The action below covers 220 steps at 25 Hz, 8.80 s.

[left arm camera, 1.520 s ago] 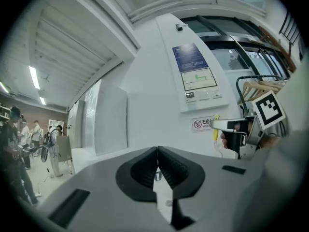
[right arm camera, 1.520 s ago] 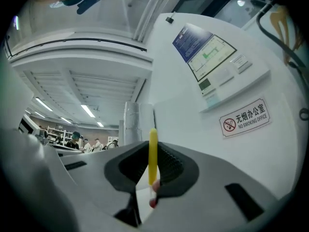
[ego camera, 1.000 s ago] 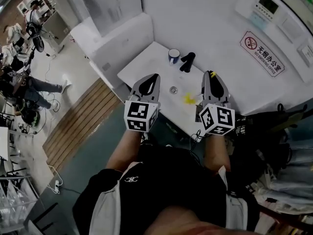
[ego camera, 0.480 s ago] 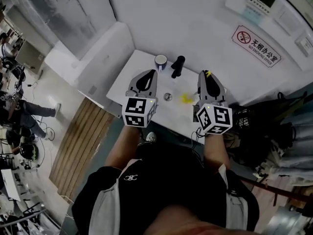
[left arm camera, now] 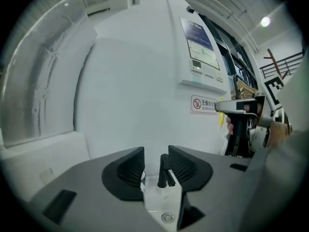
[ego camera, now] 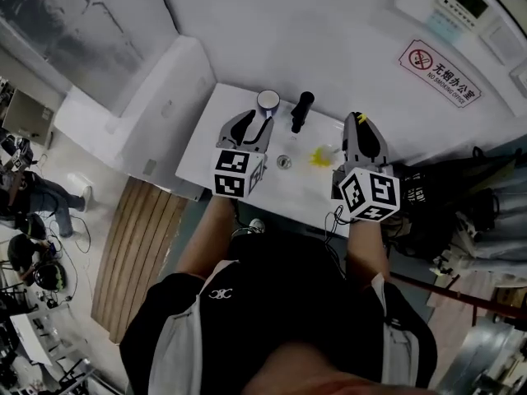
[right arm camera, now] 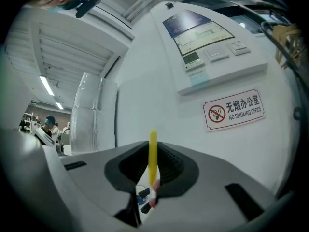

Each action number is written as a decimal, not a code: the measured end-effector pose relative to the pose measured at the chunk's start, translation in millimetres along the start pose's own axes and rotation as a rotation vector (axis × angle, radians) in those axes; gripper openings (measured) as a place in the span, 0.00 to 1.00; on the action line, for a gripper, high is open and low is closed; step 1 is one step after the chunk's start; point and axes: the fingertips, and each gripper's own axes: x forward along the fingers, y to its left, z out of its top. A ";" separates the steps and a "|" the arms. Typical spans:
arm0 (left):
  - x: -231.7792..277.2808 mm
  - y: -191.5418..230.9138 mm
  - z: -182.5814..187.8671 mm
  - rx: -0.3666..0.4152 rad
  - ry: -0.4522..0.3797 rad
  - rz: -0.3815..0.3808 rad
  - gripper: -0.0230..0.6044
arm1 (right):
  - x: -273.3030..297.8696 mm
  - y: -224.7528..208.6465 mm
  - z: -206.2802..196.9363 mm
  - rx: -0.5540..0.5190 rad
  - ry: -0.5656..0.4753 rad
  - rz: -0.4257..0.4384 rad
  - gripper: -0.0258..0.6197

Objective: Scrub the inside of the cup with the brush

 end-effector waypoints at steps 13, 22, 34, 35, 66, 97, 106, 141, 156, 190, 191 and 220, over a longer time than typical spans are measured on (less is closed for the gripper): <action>73.5 36.3 -128.3 -0.028 0.279 -0.111 0.28 | 5.5 -15.2 -24.0 -0.018 0.056 -0.167 0.11; 113.9 45.0 -192.9 -0.046 0.415 -0.162 0.28 | -6.6 -37.7 -35.6 -0.027 0.093 -0.294 0.11; 158.6 47.5 -225.7 -0.110 0.453 -0.229 0.28 | -13.1 -66.1 -42.2 -0.018 0.141 -0.402 0.11; 160.7 45.7 -225.1 -0.119 0.444 -0.233 0.28 | -12.9 -68.5 -42.5 -0.008 0.142 -0.407 0.11; 148.0 21.2 -205.1 0.152 0.296 -0.292 0.10 | -26.6 -65.8 -43.8 -0.004 0.136 -0.412 0.12; -7.2 -131.7 -65.5 0.258 -0.105 -0.425 0.11 | -43.5 -40.0 89.8 -0.004 -0.131 -0.003 0.11; 1.6 -166.0 -88.7 0.261 -0.048 -0.479 0.11 | -50.2 -27.4 163.5 0.037 -0.229 0.109 0.11; -3.7 -187.1 -55.4 0.310 -0.165 -0.516 0.11 | 19.4 16.7 106.7 0.140 -0.091 0.311 0.12; -34.6 -170.5 -14.4 0.329 -0.291 -0.533 0.11 | 57.9 -31.4 69.9 0.453 0.034 0.257 0.12; -11.4 -114.4 -42.8 0.267 -0.171 -0.461 0.11 | 10.3 -16.2 22.2 0.617 0.255 0.605 0.12; -12.9 -120.6 -41.5 0.280 -0.175 -0.478 0.11 | 15.7 -16.8 28.4 0.605 0.219 0.592 0.12; -26.0 -149.1 -13.5 0.273 -0.237 -0.577 0.11 | 41.6 -117.8 11.1 0.639 0.059 0.242 0.12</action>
